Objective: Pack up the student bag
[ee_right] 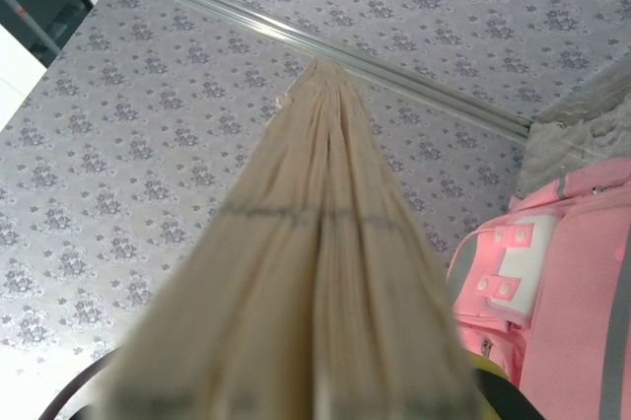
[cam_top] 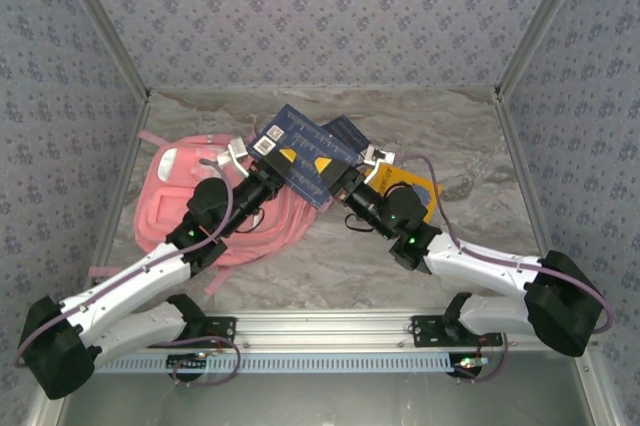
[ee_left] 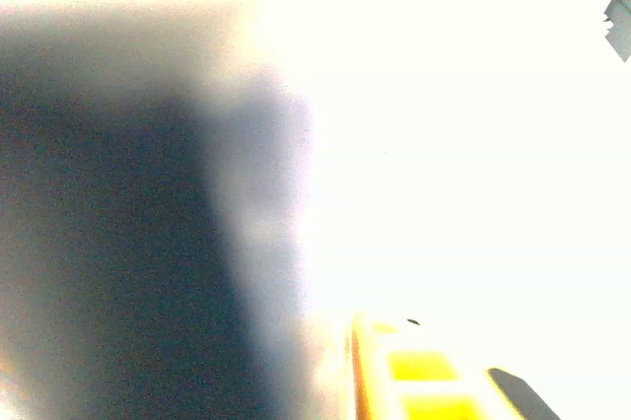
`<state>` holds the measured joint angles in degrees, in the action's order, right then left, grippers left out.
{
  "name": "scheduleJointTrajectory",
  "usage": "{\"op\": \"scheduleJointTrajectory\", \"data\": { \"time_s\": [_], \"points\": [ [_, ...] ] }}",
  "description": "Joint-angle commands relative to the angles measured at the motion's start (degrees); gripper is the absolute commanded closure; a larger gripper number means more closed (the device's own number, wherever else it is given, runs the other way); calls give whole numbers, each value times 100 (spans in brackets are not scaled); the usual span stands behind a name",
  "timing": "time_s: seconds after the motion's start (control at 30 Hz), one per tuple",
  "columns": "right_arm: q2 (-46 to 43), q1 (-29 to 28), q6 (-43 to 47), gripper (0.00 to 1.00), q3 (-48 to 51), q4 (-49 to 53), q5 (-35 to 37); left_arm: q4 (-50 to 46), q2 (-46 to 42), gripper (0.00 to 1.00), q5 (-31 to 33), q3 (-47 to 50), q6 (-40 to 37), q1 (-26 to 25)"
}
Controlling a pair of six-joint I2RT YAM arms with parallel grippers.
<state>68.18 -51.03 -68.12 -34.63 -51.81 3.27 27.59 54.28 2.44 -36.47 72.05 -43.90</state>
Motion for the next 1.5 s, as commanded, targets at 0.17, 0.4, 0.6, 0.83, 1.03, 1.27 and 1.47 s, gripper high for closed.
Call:
{"op": "scheduleJointTrajectory", "data": {
  "time_s": [0.17, 0.4, 0.6, 0.83, 1.03, 1.27, 1.47],
  "points": [
    [-1254, 324, 657, 100, 124, 1699, 305, -3063, -339, 45, 417, -1067, -1558, 79],
    [-2782, 847, 1456, 100, 156, 4590, 657, -5423, 393, 43, 651, -1980, -3457, 462],
    [-3525, 1389, 1287, 100, 530, 5219, 148, -6056, 1207, 42, -176, -2566, -4311, 1324],
    [-3803, 1543, 1349, 100, 588, 5676, -168, -6294, 2252, 40, -746, -2853, -4573, 1788],
    [-4067, 1581, 1459, 100, 675, 6046, -328, -6143, 2570, 45, -823, -2754, -4595, 1833],
    [-4414, 1637, 1380, 100, 858, 6295, -433, -6159, 2849, 44, -863, -2713, -4639, 1843],
    [-4450, 1693, 1284, 100, 870, 6098, -581, -6106, 2989, 45, -869, -2603, -4640, 1834]
  ]
}}
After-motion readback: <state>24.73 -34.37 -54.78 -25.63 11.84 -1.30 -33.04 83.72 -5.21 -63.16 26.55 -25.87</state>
